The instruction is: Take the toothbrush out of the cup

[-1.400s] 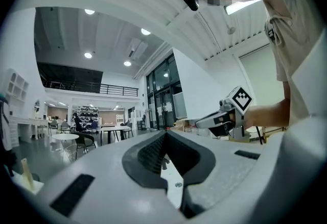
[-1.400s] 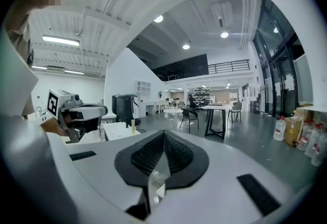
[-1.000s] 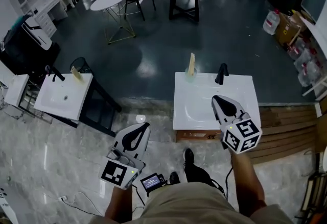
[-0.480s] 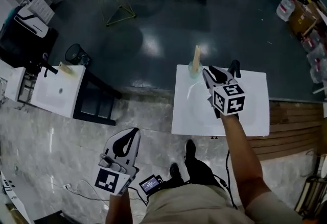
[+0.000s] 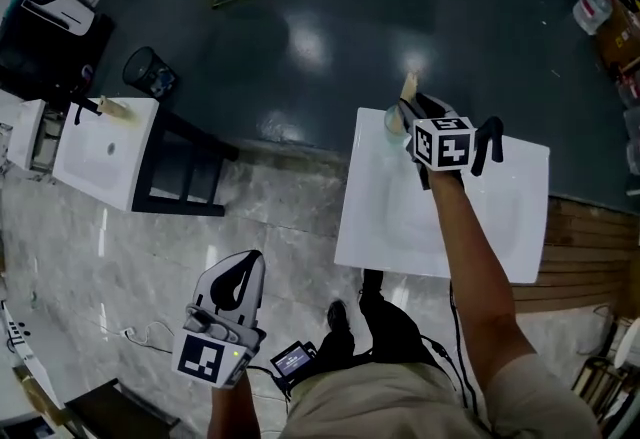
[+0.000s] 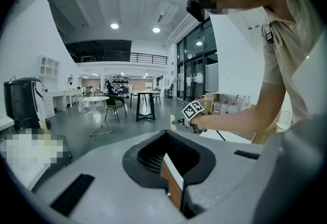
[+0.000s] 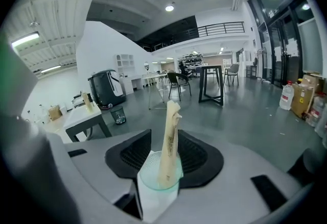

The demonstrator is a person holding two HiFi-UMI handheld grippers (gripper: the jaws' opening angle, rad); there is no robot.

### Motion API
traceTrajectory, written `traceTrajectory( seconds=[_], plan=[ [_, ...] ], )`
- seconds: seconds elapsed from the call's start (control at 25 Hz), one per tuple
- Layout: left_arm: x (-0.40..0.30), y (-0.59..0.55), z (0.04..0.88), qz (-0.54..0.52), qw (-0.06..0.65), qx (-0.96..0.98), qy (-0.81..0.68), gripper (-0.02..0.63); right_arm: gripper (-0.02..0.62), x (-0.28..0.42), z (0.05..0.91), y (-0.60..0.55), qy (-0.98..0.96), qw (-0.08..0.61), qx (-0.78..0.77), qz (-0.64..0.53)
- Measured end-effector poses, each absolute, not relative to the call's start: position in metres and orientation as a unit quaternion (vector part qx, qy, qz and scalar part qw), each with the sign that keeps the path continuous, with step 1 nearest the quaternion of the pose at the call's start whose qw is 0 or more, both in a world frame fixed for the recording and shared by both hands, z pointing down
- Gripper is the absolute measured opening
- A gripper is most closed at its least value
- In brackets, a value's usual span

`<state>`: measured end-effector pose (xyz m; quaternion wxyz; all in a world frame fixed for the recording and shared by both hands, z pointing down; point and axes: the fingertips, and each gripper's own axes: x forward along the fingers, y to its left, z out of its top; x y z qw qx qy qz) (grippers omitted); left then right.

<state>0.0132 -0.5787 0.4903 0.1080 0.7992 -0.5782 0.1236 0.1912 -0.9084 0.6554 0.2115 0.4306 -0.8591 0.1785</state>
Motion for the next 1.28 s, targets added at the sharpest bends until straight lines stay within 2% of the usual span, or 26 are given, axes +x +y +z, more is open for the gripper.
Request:
traceTrajectory(
  seconds=[0.2,0.28,0.44,0.88,1.28],
  plan=[
    [0.011,-0.586,0.505,0.128,0.117,0.796,-0.58,0.005,0.153,0.185,0.68,-0.923,-0.852,0.233,0.43,0.185],
    [0.011,-0.588,0.51,0.129,0.118,0.797,-0.578,0.005,0.068,0.185,0.683,-0.925,-0.851,0.24,0.432,0.178],
    [0.01,-0.589,0.513,0.127,0.123,0.797,-0.577,0.005,0.029,0.185,0.682,-0.923,-0.852,0.242,0.432,0.172],
    [0.003,-0.572,0.479,0.118,0.093,0.804,-0.575,0.005,0.025,0.186,0.608,-0.902,-0.863,0.183,0.454,0.123],
    [0.017,-0.534,0.414,0.106,0.031,0.814,-0.571,0.005,0.025,0.204,0.45,-0.806,-0.894,0.095,0.436,0.036]
  ],
)
